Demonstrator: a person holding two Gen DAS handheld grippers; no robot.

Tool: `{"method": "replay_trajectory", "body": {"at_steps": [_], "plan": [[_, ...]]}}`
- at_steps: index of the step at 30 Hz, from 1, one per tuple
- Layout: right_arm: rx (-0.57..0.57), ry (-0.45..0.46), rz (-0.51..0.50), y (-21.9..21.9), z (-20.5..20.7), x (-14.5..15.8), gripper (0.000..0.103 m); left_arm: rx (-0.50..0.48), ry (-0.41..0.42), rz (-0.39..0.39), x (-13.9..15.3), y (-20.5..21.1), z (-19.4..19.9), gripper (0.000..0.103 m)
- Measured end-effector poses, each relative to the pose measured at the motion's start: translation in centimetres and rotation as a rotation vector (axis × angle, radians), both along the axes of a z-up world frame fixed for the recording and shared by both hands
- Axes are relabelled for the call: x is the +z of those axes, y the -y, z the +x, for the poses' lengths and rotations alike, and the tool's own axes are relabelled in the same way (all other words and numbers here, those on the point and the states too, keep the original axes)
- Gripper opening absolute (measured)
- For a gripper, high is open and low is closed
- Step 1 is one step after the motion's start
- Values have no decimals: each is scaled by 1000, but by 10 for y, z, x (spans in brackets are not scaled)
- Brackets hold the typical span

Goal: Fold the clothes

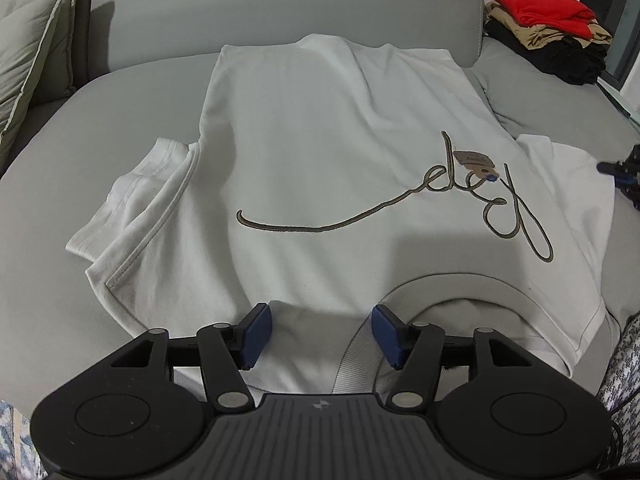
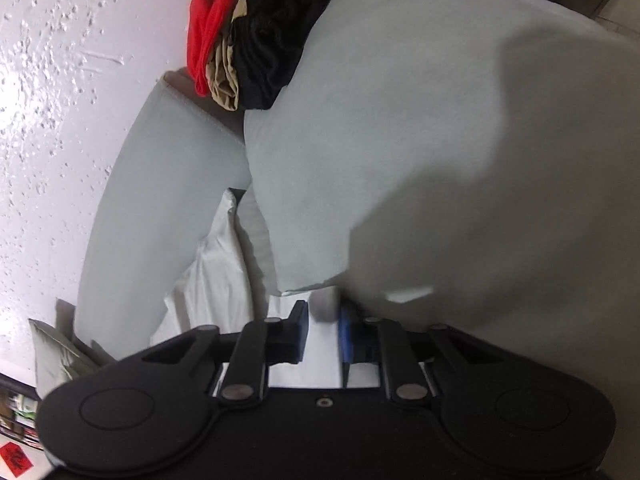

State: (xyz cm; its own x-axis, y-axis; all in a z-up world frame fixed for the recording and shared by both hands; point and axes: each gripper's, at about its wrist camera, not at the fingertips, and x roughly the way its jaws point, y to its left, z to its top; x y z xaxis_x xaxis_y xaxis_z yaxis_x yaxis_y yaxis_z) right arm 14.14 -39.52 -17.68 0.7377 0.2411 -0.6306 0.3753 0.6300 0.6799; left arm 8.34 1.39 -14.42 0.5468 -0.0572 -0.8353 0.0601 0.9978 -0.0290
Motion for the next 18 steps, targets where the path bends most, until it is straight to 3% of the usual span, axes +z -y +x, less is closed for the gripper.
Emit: {"method": "replay_trajectory", "body": {"at_steps": [3, 7, 10, 15, 18], "plan": [[-6, 31, -130, -15, -9, 19, 2, -2, -1, 5, 0, 0, -1, 58], [-119, 128, -332, -28, -53, 51, 2, -16, 7, 13, 0, 0, -5, 58], [-132, 73, -412, -33, -62, 45, 2, -25, 12, 32, -1, 3, -5, 59], [-114, -36, -440, -32, -48, 25, 2, -28, 19, 59, 0, 5, -4, 60], [-88, -40, -442, -35, -51, 36, 12, -27, 44, 79, 8, 7, -9, 59]]}}
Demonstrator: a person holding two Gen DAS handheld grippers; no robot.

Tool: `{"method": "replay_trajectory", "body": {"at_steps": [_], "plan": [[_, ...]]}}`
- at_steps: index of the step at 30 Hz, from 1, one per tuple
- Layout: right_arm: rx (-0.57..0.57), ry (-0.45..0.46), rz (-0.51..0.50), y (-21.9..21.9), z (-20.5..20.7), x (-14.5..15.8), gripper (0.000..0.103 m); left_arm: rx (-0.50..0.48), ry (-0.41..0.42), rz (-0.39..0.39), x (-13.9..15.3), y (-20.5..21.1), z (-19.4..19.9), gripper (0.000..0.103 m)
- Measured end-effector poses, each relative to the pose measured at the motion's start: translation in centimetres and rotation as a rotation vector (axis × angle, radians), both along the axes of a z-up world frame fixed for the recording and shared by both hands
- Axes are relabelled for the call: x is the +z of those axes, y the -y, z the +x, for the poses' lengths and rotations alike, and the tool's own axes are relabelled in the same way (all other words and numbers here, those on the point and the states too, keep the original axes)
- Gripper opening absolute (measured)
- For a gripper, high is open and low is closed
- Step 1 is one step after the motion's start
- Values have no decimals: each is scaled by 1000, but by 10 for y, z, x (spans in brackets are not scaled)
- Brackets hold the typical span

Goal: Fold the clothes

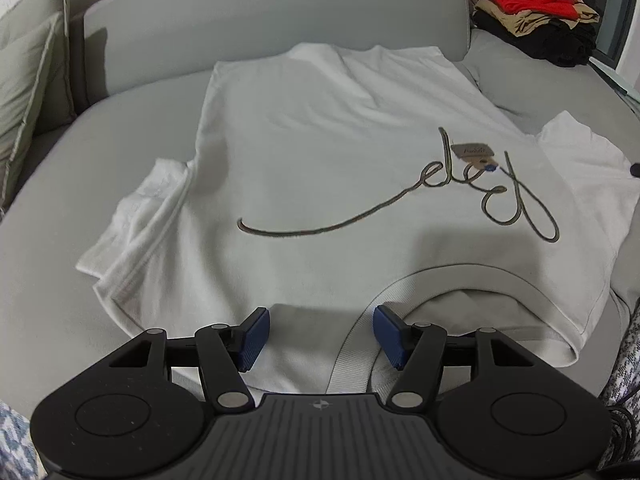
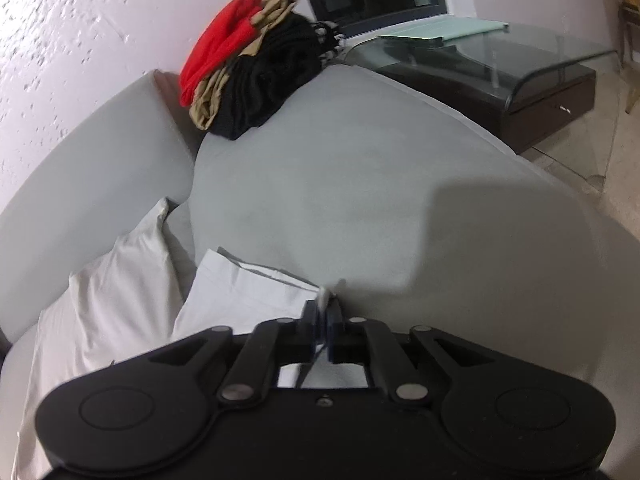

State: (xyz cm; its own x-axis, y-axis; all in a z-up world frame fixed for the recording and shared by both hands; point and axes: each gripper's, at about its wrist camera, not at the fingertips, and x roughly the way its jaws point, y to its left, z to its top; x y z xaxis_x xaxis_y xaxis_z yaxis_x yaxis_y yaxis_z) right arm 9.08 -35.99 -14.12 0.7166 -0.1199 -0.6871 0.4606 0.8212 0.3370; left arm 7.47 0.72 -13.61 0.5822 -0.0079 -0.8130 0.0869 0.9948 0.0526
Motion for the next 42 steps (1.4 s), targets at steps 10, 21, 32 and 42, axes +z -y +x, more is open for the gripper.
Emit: {"method": "replay_trajectory", "body": {"at_steps": [10, 21, 32, 42], "plan": [[211, 40, 105, -56, -31, 30, 24, 59, 78, 49, 13, -6, -13, 52], [599, -196, -156, -178, -23, -16, 7, -54, 30, 120, -6, 12, -26, 6], [540, -90, 66, -155, -57, 26, 55, 307, 192, -256, 47, -119, -54, 44], [552, -66, 228, -185, -40, 31, 64, 624, 159, -502, 8, -222, -17, 45]]}}
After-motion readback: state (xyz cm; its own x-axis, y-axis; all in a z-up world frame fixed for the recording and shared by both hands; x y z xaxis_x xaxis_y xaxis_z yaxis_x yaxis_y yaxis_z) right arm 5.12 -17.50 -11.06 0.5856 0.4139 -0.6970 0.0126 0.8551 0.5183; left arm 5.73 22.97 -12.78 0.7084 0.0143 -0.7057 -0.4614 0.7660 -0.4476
